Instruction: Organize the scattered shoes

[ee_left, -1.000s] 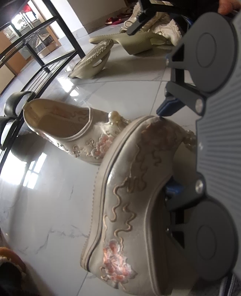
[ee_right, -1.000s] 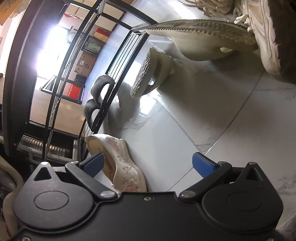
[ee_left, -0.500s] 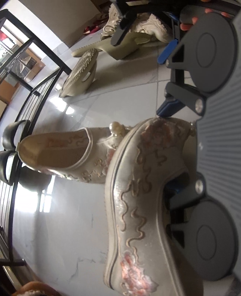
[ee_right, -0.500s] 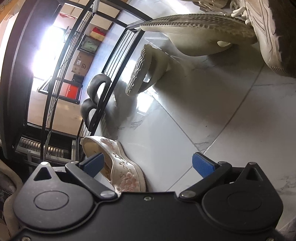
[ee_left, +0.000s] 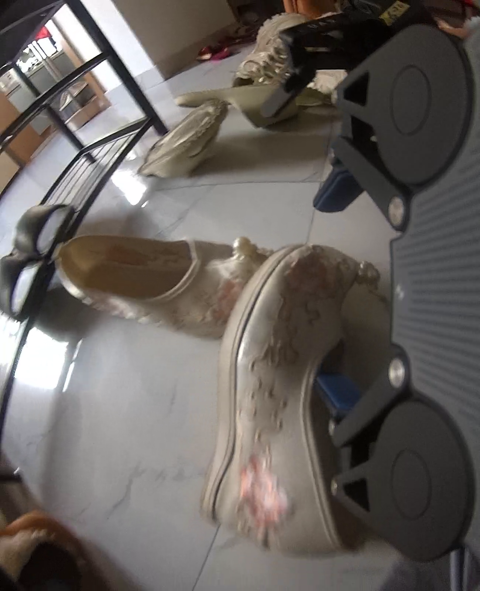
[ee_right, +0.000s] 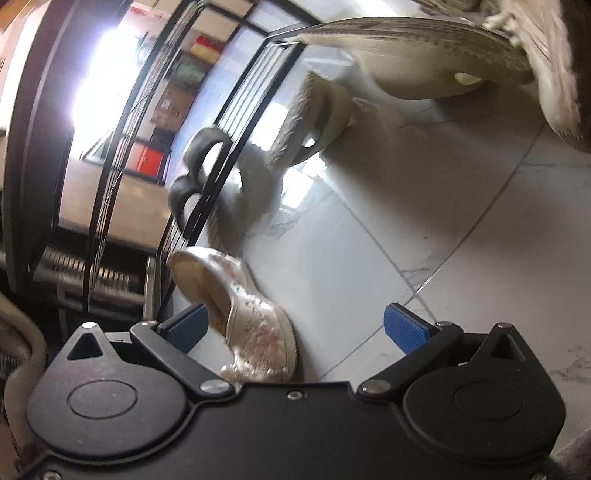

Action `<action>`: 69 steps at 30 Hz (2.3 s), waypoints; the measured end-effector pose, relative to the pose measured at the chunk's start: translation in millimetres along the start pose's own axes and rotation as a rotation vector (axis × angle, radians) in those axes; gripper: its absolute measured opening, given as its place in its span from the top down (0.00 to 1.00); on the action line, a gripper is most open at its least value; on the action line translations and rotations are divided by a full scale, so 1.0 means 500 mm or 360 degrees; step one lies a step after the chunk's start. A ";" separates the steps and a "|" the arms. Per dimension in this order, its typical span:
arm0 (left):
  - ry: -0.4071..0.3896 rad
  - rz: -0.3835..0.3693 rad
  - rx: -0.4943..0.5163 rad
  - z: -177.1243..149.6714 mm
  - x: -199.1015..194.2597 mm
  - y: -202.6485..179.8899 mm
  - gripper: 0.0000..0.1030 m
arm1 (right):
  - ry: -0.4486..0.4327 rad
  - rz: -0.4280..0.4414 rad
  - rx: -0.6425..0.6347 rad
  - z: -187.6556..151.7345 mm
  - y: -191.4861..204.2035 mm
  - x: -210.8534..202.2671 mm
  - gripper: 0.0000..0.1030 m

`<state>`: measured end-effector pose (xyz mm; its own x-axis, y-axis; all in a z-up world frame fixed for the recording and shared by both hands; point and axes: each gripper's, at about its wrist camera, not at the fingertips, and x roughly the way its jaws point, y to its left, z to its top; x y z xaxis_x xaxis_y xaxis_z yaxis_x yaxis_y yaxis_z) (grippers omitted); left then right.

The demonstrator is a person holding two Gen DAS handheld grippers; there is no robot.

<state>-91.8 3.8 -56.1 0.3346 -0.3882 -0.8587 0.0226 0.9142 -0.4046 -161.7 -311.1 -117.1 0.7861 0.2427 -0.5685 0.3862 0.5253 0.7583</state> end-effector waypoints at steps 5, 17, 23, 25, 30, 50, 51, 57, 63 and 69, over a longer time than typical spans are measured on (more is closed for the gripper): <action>-0.0275 0.0156 -0.0279 -0.001 -0.098 0.069 0.03 | 0.0096 -0.0068 -0.0393 -0.015 0.080 -0.002 0.00; -0.0431 0.0525 -0.0566 0.020 -0.157 0.212 0.02 | 0.0679 0.0096 -0.2695 -0.298 0.347 0.070 0.21; -0.0529 0.0525 -0.0535 0.027 -0.162 0.217 0.02 | 0.0836 0.0105 -0.2954 -0.333 0.404 0.154 0.21; -0.0526 0.0520 -0.0565 0.033 -0.155 0.228 0.02 | 0.0896 0.0099 -0.2998 -0.342 0.411 0.174 0.20; -0.0497 0.0536 -0.0596 0.038 -0.153 0.232 0.02 | 0.1023 0.0081 -0.3124 -0.375 0.390 0.212 0.22; -0.0468 0.0546 -0.0614 0.037 -0.148 0.239 0.02 | 0.1146 0.0026 -0.2780 -0.365 0.377 0.201 0.43; -0.0466 0.0548 -0.0612 0.037 -0.148 0.239 0.02 | 0.1162 0.0036 -0.2751 -0.362 0.371 0.192 0.43; -0.0456 0.0554 -0.0606 0.037 -0.146 0.237 0.02 | 0.1249 0.0060 -0.2605 -0.343 0.326 0.124 0.43; -0.0431 0.0562 -0.0603 0.035 -0.140 0.234 0.02 | 0.1287 -0.0099 -0.2242 -0.260 0.273 0.080 0.43; -0.0413 0.0553 -0.0602 0.033 -0.136 0.231 0.02 | 0.1183 -0.0333 -0.1653 -0.141 0.218 0.056 0.43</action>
<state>-96.4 137.6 -39.1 0.4833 0.0125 -0.8754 -0.4526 0.8594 -0.2377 -131.6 -189.4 -72.7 0.1723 0.2957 -0.9396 -0.3480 0.9107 0.2228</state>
